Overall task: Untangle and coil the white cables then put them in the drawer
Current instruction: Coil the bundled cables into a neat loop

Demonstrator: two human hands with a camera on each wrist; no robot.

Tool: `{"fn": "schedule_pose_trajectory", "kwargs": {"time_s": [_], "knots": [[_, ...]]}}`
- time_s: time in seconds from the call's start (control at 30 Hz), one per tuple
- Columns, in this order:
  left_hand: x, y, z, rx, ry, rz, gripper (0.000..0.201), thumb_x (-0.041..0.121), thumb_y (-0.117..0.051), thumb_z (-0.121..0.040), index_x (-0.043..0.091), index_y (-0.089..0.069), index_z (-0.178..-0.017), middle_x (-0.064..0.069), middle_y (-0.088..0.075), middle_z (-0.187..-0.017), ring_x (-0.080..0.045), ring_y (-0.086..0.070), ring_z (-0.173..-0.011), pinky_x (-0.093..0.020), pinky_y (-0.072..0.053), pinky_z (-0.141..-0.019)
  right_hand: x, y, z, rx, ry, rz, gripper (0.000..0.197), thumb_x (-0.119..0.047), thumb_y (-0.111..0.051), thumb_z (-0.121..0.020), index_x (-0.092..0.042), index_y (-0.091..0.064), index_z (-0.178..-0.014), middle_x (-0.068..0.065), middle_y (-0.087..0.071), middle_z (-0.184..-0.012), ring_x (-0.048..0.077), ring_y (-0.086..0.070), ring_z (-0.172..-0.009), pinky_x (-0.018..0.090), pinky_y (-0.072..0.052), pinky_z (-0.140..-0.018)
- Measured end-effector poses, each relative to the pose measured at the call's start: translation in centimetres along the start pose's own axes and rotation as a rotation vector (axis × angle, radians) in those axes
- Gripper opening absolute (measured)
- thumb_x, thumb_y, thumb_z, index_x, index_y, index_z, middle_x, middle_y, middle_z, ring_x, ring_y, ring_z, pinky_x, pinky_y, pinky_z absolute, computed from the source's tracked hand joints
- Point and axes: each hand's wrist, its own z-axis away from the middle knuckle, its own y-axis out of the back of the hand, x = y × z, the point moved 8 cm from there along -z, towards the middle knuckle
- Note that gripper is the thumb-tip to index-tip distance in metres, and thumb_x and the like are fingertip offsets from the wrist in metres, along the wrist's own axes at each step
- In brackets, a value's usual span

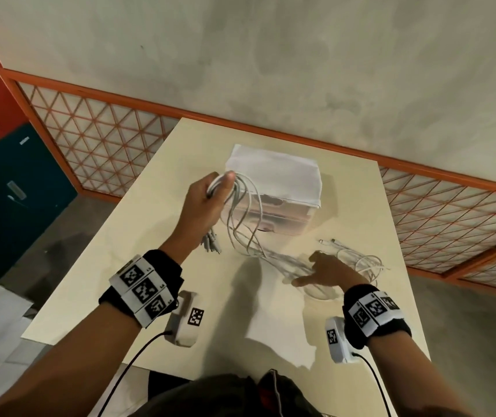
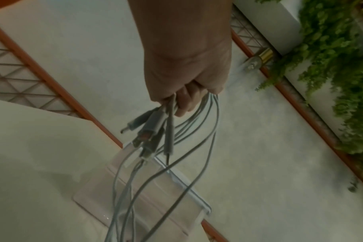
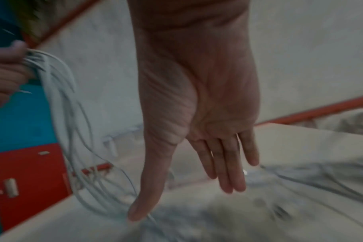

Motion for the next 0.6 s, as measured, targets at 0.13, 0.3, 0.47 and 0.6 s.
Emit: {"fn": "schedule_pose_trajectory", "kwargs": {"time_s": [0.13, 0.3, 0.47, 0.6], "knots": [[0.6, -2.3, 0.6, -0.156, -0.024, -0.040, 0.039, 0.031, -0.053, -0.095, 0.020, -0.037, -0.062, 0.013, -0.029, -0.045, -0.001, -0.027, -0.039, -0.014, -0.024, -0.040, -6.0, 4.3, 1.4, 0.129, 0.244, -0.236, 0.115, -0.055, -0.080, -0.060, -0.015, -0.018, -0.148, 0.008, -0.029, -0.152, 0.022, -0.032, -0.138, 0.043, -0.029, -0.114], [1.4, -4.6, 1.6, -0.303, -0.063, -0.134, 0.034, 0.023, -0.054, -0.095, 0.009, -0.050, -0.064, 0.013, -0.040, -0.052, 0.000, -0.036, -0.048, -0.015, -0.030, -0.050, -13.8, 9.5, 5.8, 0.323, 0.656, -0.522, 0.057, -0.031, -0.082, -0.069, -0.021, -0.055, -0.118, -0.006, -0.058, -0.113, 0.011, -0.056, -0.106, 0.028, -0.047, -0.090], [1.3, -3.3, 1.2, -0.297, 0.026, -0.070, 0.041, 0.024, -0.052, -0.096, 0.014, -0.039, -0.058, 0.014, -0.028, -0.046, -0.002, -0.026, -0.040, -0.012, -0.024, -0.040, -14.8, 9.0, 5.8, 0.154, 0.649, -0.669, 0.031, -0.024, -0.064, -0.088, -0.001, -0.065, -0.068, 0.012, -0.067, -0.064, 0.019, -0.069, -0.070, 0.030, -0.052, -0.074], [1.6, -2.4, 1.0, -0.306, 0.053, 0.016, 0.042, 0.038, -0.052, -0.094, 0.018, -0.032, -0.063, 0.006, -0.021, -0.053, -0.007, -0.019, -0.041, -0.018, -0.019, -0.040, -14.4, 8.9, 5.9, 0.141, 0.641, -0.717, 0.041, -0.033, -0.065, -0.087, -0.016, -0.055, -0.050, 0.002, -0.056, -0.045, 0.026, -0.063, -0.061, 0.024, -0.048, -0.064]]}}
